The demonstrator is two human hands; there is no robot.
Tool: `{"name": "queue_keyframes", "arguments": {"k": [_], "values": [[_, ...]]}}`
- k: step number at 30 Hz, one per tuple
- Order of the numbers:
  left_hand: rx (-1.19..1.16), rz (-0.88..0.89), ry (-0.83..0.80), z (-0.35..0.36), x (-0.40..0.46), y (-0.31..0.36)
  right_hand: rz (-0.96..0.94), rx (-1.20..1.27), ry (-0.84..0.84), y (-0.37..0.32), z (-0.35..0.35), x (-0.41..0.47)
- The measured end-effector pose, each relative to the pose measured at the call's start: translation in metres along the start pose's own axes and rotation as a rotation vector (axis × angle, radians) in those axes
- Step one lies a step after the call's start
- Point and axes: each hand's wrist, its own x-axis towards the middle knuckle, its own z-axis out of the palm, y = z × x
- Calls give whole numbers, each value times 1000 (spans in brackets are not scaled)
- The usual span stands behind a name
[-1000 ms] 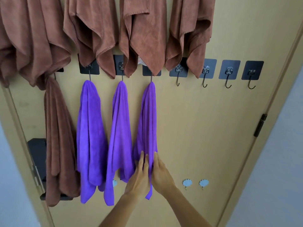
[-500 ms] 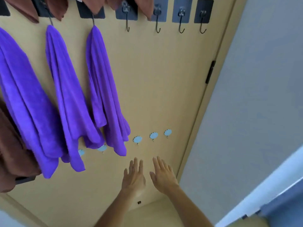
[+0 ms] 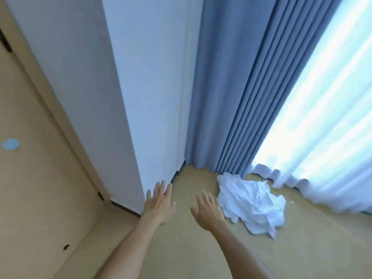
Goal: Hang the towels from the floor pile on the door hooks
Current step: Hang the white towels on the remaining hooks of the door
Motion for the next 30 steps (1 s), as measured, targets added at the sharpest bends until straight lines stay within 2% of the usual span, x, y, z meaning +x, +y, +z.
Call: {"name": "queue_keyframes", "arguments": {"k": [6,9,13,19,30], "values": [[103,236,-184,49,13,161,374,101,29,165,25,-88],[153,324,-268,65,19,217,511,138,-20,212,36,-120],[204,414,-301,79,38,279,617,178,-62,262,45,-142],[236,515,-278,99,91,357,684,172,-47,335,36,-117],[251,487,-384,110,221,475,631,175,-80,470,-12,-9]]}}
